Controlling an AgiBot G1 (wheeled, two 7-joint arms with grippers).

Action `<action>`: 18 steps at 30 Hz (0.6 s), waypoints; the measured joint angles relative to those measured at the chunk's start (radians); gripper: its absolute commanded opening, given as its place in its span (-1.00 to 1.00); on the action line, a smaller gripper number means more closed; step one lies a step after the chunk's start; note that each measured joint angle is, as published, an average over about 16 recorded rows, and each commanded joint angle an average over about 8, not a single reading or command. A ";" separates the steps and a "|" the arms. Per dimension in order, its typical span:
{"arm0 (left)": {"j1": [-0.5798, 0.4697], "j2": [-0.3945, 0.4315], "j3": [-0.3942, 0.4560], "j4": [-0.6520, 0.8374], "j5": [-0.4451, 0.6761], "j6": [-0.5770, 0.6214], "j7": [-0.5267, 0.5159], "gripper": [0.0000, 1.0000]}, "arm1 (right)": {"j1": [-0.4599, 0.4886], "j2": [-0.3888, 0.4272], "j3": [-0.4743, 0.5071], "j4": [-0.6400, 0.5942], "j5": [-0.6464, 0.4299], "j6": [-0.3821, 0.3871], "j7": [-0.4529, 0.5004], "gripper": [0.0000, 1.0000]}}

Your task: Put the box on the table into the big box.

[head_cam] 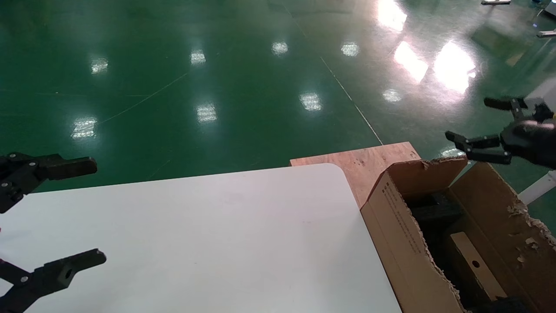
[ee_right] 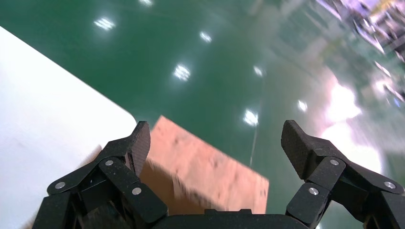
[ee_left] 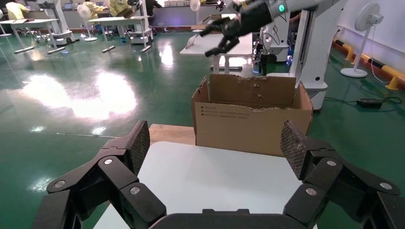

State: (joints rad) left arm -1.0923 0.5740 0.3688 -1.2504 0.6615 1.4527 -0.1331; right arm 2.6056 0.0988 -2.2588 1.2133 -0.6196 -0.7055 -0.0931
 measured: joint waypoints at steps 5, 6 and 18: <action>0.000 0.000 0.000 0.000 0.000 0.000 0.000 1.00 | -0.148 -0.069 0.191 0.007 -0.011 -0.076 0.027 1.00; 0.000 0.000 0.000 0.000 0.000 0.000 0.000 1.00 | -0.178 -0.082 0.230 0.008 -0.013 -0.092 0.033 1.00; 0.000 0.000 0.000 0.000 0.000 0.000 0.000 1.00 | -0.534 -0.247 0.690 0.025 -0.039 -0.275 0.098 1.00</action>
State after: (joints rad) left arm -1.0923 0.5740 0.3688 -1.2503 0.6614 1.4527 -0.1331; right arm 2.0720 -0.1487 -1.5690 1.2380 -0.6583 -0.9809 0.0047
